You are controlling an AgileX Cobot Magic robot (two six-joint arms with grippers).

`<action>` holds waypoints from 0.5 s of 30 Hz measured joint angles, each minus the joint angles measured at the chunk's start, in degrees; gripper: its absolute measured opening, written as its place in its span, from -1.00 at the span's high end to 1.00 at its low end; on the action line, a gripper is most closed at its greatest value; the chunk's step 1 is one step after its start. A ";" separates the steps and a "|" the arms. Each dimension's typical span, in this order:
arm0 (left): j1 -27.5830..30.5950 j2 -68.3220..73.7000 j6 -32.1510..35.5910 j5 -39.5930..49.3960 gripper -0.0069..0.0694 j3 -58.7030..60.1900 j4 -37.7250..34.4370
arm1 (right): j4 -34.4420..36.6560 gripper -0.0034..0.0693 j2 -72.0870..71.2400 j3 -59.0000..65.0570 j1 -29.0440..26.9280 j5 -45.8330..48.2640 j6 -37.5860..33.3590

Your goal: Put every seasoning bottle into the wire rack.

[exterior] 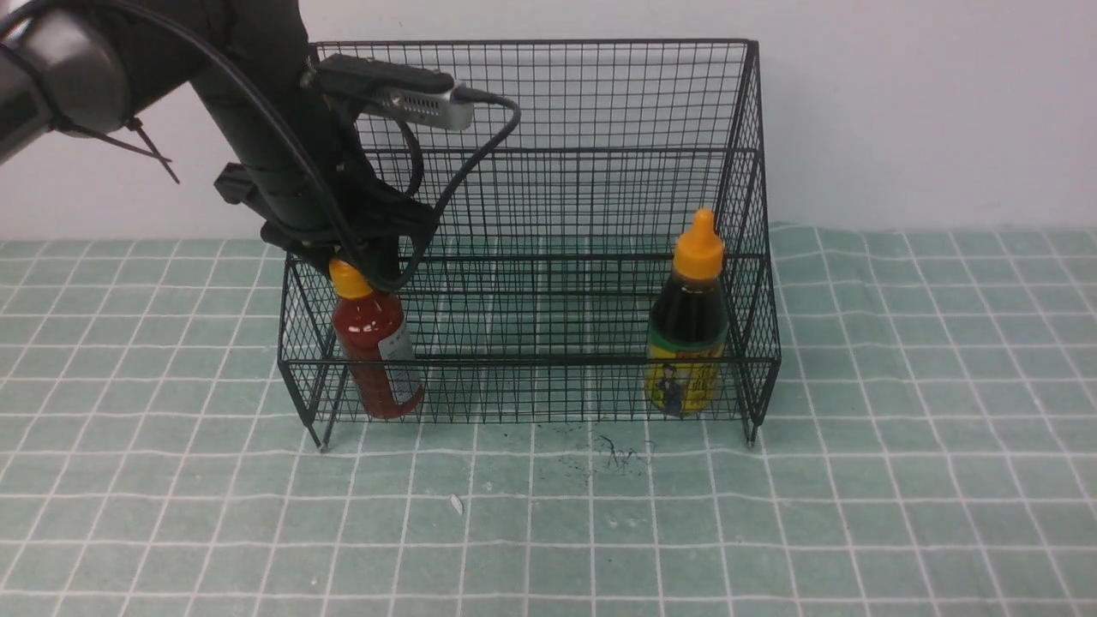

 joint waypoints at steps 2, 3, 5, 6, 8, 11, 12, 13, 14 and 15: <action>0.00 0.00 0.00 0.33 -0.02 0.00 0.40 | 0.00 0.95 0.00 0.00 0.00 0.00 0.00; 0.00 -0.07 0.00 0.33 -0.09 0.00 0.55 | 0.00 0.95 0.00 0.00 0.00 -0.05 0.00; -0.01 -0.45 0.00 1.13 -0.23 -0.32 0.54 | 0.00 0.95 0.00 0.00 0.00 -0.05 0.00; -0.06 -0.64 0.00 1.73 -0.28 -0.99 0.48 | 0.00 0.95 0.00 0.00 0.00 -0.05 0.00; -0.06 -1.05 0.00 1.98 -0.30 -2.24 0.41 | 0.00 0.95 0.00 0.00 0.00 -0.05 0.00; -0.06 -3.75 -0.59 1.98 -0.25 -7.58 0.35 | 0.00 0.95 0.00 0.00 0.00 -0.05 0.00; -0.06 -5.30 -0.99 1.98 -0.19 -8.88 0.35 | 0.00 0.95 0.00 0.00 0.00 -0.05 0.00; -0.06 -7.22 -1.40 1.98 -0.09 -9.85 0.30 | 0.00 0.95 0.00 0.00 0.00 -0.05 0.00; -0.06 -8.54 -1.56 1.98 -0.03 -10.32 0.24 | 0.00 0.95 0.00 0.00 0.00 -0.05 0.00; -0.06 -11.98 -1.77 2.06 0.14 -10.58 0.25 | 0.00 0.95 0.00 0.00 0.00 -0.05 0.00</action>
